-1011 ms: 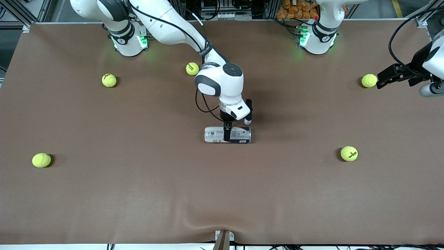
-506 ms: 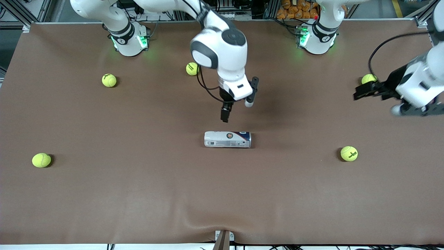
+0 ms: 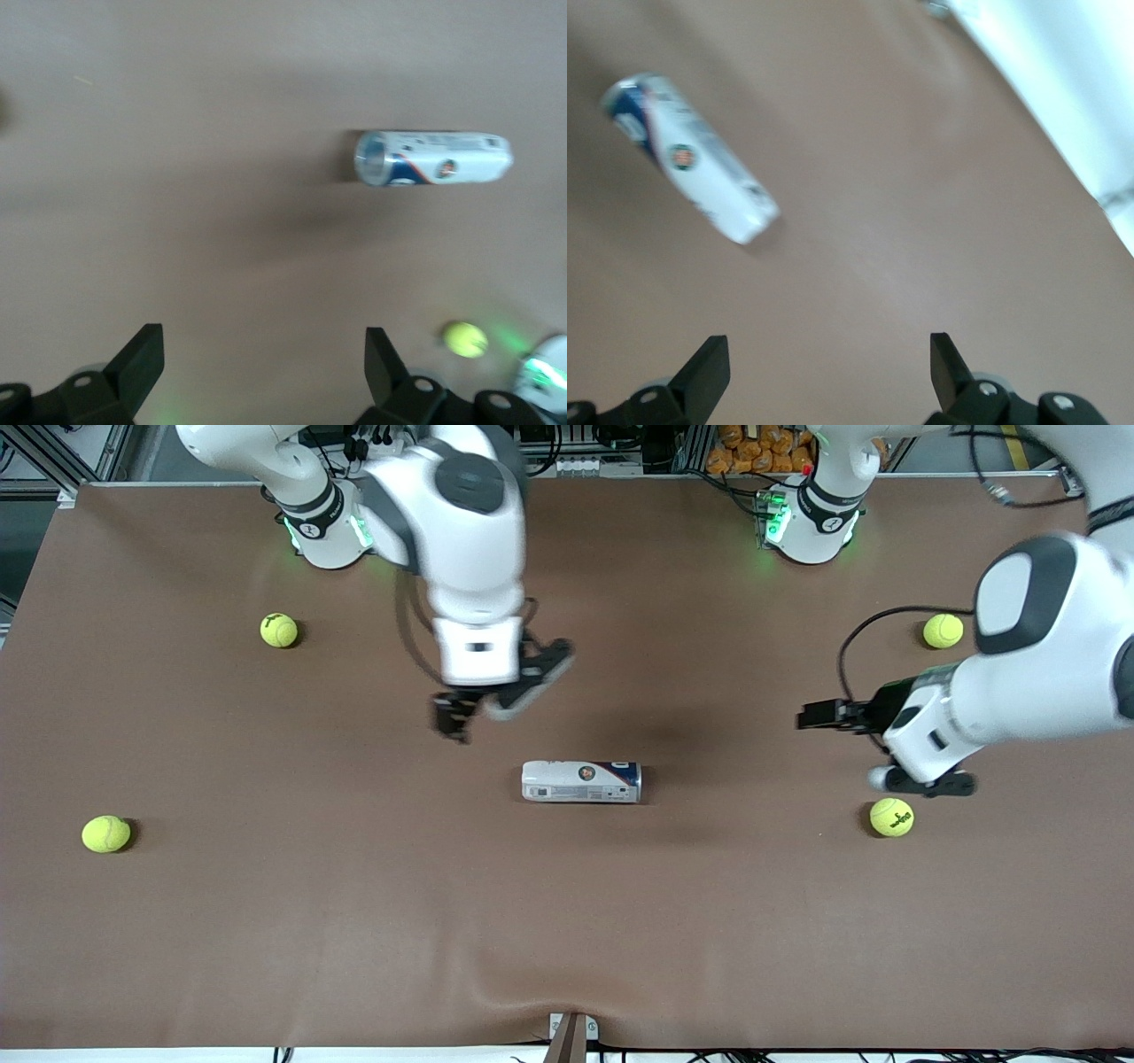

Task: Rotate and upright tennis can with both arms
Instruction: 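Open the right gripper and retract while the left gripper approaches, then move the left gripper to the can's end and grasp it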

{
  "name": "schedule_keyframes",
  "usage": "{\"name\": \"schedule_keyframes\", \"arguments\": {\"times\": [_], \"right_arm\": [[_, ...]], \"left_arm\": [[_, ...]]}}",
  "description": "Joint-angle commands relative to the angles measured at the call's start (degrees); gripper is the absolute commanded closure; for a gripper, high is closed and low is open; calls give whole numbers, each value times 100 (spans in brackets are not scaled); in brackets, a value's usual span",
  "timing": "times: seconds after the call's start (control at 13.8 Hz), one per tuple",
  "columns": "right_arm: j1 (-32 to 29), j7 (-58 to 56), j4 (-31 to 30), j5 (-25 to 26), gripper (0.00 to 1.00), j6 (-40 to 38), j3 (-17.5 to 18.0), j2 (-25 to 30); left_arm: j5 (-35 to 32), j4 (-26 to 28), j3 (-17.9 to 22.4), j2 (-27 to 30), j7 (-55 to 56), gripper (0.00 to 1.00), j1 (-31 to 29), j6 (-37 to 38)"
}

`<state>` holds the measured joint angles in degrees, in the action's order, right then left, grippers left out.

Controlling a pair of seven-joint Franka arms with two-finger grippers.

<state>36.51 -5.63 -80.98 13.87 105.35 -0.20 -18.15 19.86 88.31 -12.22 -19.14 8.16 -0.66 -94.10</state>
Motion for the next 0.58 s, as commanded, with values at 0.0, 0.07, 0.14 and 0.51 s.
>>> {"name": "schedule_keyframes", "arguments": {"times": [0.0, 0.07, 0.14, 0.51], "right_arm": [[-853, 159, -234, -139, 0, -513, 116, 671], [-1204, 159, -234, -339, 0, -794, 116, 855], [-1590, 150, -243, -594, 0, -1093, 116, 1022], [-3130, 123, -243, -974, 0, -2150, 108, 1419]], "left_arm": [[412, 379, -26, -237, -279, 0, -22, -624], [605, 415, -79, -474, -359, 0, 4, -879], [859, 432, -149, -720, -499, 0, 13, -1160], [2519, 599, -307, -1582, -1043, 0, 101, -2103]]}}
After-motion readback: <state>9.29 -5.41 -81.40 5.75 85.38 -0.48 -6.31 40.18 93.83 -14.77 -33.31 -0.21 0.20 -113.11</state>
